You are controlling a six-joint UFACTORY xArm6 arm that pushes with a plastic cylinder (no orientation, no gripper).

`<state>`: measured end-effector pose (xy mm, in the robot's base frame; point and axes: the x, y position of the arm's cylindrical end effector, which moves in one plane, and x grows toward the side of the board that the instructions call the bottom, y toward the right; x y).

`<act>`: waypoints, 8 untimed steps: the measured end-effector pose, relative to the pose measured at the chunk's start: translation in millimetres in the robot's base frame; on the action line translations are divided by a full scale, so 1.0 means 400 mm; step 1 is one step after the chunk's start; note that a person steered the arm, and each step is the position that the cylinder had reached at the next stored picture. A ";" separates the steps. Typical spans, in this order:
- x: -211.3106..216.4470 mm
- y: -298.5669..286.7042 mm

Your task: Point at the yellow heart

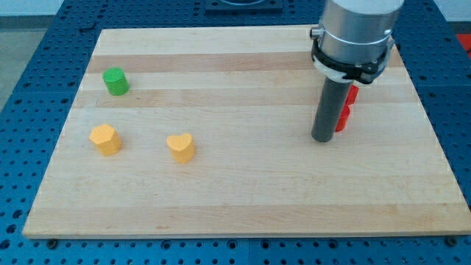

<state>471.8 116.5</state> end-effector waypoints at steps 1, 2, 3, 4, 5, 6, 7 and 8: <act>-0.029 0.000; -0.043 0.014; -0.043 0.051; -0.043 0.047; -0.043 -0.025; -0.045 -0.108; -0.066 -0.206; -0.066 -0.349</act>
<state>445.5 -23.3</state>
